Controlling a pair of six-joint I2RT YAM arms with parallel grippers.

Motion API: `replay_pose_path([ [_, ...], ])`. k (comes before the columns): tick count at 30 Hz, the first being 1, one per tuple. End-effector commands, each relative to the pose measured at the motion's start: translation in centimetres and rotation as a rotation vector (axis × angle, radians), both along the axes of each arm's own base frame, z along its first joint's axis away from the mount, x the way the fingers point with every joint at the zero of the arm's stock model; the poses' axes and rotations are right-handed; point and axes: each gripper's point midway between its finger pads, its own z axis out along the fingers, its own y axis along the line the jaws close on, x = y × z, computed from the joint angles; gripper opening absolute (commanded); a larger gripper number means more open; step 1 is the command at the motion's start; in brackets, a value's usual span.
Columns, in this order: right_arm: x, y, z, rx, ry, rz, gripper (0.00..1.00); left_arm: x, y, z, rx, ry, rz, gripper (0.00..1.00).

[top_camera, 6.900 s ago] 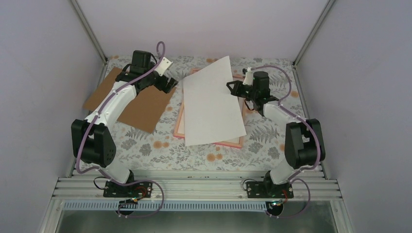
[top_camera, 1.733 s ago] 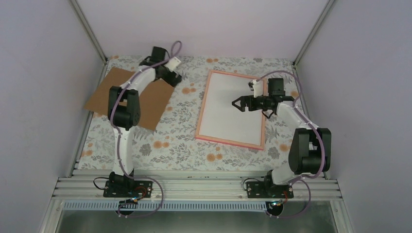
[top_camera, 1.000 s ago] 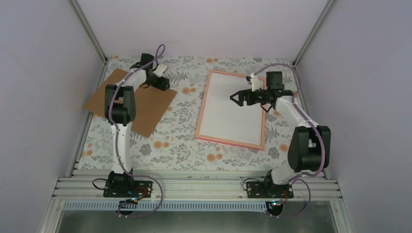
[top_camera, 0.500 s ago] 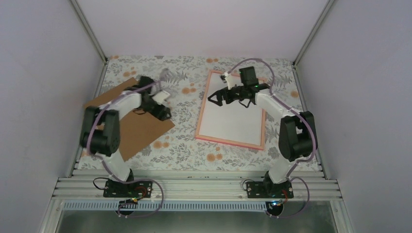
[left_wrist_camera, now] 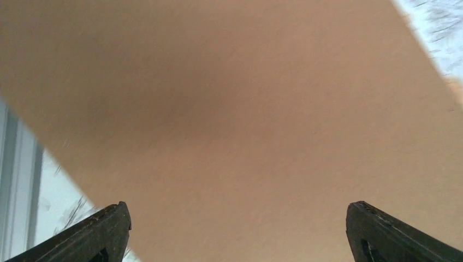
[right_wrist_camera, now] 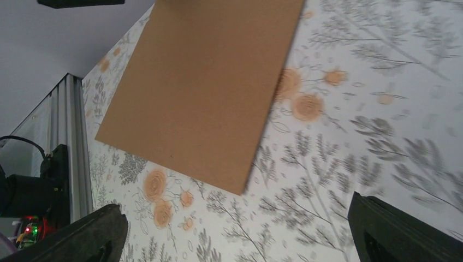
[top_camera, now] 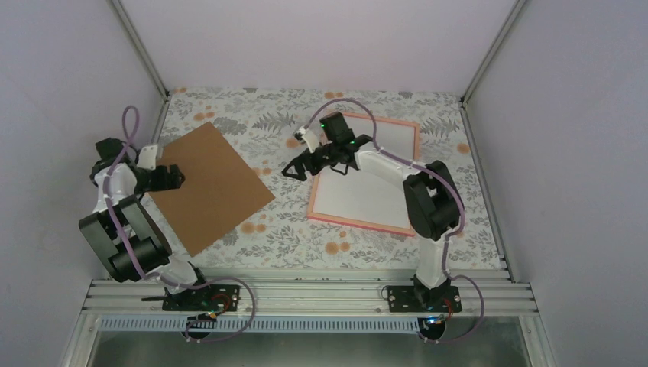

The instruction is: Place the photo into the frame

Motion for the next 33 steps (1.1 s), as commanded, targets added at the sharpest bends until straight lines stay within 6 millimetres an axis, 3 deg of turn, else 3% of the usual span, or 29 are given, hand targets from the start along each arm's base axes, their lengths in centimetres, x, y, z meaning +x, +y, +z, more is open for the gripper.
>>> replay_pose_path([
  [1, -0.3, 3.2, -0.2, 0.012, -0.025, 0.028, 1.0, -2.7, 2.5, -2.8, -0.02, 0.105, 0.077, 0.98],
  [3, -0.7, 4.3, -0.7, 0.01, -0.017, 0.041, 1.0, -3.6, 4.4, -4.1, -0.034, 0.139, 0.149, 0.98],
  [6, -0.9, 5.6, -2.1, -0.002, 0.009, 0.048, 1.0, -4.0, 5.6, -5.9, -0.042, 0.175, 0.186, 0.98],
  [14, -0.9, 8.5, -5.0, -0.017, 0.048, 0.064, 1.0, -3.3, 6.1, -8.7, -0.07, 0.197, 0.189, 0.98],
  [19, -1.2, 8.7, -7.5, -0.034, 0.101, 0.069, 1.0, -1.6, 4.2, -9.9, -0.095, 0.187, 0.089, 0.95],
  [28, -1.6, 8.0, -10.6, -0.074, 0.157, 0.057, 1.0, 2.1, -2.5, -9.3, -0.097, 0.134, -0.134, 0.93],
  [33, -1.7, 6.7, -11.5, -0.099, 0.179, 0.037, 1.0, 3.0, -3.6, -9.2, -0.102, 0.13, -0.178, 0.93],
])
